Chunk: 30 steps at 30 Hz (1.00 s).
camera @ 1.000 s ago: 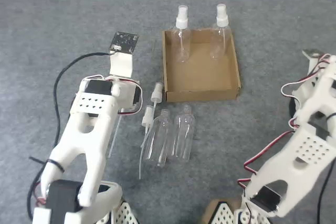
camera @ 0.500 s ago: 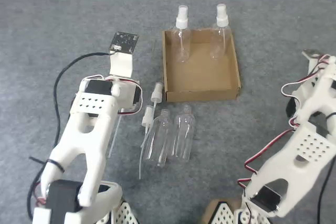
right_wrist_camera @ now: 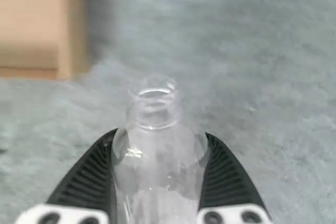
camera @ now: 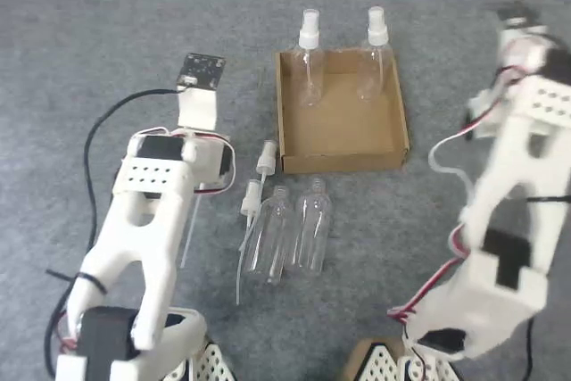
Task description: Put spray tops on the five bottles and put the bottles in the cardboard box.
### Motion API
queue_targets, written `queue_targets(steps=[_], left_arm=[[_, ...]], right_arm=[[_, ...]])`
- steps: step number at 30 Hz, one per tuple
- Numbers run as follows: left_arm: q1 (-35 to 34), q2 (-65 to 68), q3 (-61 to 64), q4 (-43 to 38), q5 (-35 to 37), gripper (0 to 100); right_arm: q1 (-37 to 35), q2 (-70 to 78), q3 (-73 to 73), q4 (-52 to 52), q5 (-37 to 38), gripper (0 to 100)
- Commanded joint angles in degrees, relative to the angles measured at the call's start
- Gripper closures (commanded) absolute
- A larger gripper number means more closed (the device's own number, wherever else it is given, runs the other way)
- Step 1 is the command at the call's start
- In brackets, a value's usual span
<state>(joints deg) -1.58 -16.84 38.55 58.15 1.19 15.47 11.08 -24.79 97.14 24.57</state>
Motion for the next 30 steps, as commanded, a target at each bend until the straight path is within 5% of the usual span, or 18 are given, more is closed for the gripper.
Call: queue_targets(steps=[1,9,17,23,30], left_arm=[[-1.32,-6.33,-2.59,-1.23,0.7,99],[-1.32,-27.69,-0.92,0.7,0.79,99],[-1.23,-35.96,-9.36,1.58,6.77,99],[-0.88,-36.22,-15.6,1.23,13.89,99],[-0.88,-36.22,-21.93,0.18,21.71,99]], right_arm=[[-8.92,-16.04,16.09,-7.6,-3.6,99.2],[-33.19,-41.8,45.89,-25.45,-10.99,99.2],[-54.2,-45.93,57.76,-44.88,-16.09,99.2],[-59.47,-46.02,69.27,-62.37,-16.0,99.2],[-59.56,-46.02,73.14,-65.89,-15.56,99.2]])
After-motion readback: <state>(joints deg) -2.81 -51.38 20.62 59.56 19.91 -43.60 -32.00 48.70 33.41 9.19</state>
